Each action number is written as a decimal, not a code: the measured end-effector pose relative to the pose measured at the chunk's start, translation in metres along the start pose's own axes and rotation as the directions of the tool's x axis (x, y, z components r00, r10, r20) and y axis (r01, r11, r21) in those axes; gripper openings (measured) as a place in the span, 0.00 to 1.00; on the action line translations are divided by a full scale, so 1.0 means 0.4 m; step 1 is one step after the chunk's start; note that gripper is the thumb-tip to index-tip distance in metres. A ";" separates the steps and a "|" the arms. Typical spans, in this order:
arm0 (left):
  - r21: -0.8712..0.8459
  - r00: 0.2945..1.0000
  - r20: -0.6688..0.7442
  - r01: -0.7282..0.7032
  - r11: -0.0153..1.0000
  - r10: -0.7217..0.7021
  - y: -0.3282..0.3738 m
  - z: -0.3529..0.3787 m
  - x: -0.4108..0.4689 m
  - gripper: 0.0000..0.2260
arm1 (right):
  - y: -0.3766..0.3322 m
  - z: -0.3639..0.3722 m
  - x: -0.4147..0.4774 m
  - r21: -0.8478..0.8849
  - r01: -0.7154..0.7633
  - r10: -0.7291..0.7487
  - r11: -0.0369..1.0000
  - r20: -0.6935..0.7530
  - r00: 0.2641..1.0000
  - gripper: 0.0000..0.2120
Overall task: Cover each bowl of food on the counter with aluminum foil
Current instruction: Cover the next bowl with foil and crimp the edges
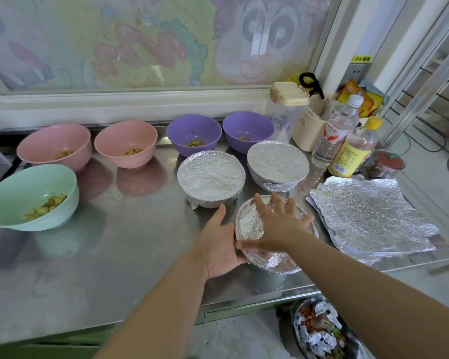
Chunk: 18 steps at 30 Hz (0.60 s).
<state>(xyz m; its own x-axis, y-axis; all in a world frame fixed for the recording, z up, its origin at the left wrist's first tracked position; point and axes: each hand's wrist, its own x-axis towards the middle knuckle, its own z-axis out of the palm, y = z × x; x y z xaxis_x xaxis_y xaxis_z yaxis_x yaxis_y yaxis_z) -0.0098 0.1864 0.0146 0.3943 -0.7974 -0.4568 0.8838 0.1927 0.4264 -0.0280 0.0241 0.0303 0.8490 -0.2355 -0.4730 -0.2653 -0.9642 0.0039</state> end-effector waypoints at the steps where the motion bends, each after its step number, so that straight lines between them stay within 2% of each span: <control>1: 0.005 1.000 -0.004 0.017 1.000 -0.017 0.007 0.001 0.000 0.38 | -0.001 0.000 0.000 0.001 -0.002 0.002 1.000 0.000 1.000 0.67; 11: 0.188 0.988 -0.096 0.140 0.972 -0.123 0.044 -0.007 0.047 0.39 | -0.014 -0.004 -0.008 0.025 -0.042 0.042 0.999 -0.004 0.999 0.66; 13: 0.245 0.974 -0.197 0.156 0.957 -0.108 0.050 -0.013 0.073 0.35 | -0.016 -0.006 -0.012 0.046 -0.049 0.049 0.998 -0.007 0.999 0.67; 16: 0.342 0.918 -0.388 0.231 0.911 -0.087 0.059 -0.017 0.107 0.28 | -0.019 -0.003 -0.015 0.064 -0.061 0.062 0.996 -0.024 0.998 0.67; 18: 0.380 0.885 -0.461 0.269 0.885 -0.071 0.063 -0.022 0.121 0.25 | -0.021 0.000 -0.015 0.060 -0.065 0.067 0.996 -0.029 0.997 0.66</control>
<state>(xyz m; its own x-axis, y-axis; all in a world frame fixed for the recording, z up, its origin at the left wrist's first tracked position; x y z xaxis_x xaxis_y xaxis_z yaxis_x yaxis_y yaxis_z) 0.0337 0.1577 -0.0039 0.4025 -0.4558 -0.7939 0.7922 -0.2611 0.5516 -0.0308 0.0335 0.0331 0.8422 -0.3030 -0.4460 -0.3469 -0.9377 -0.0181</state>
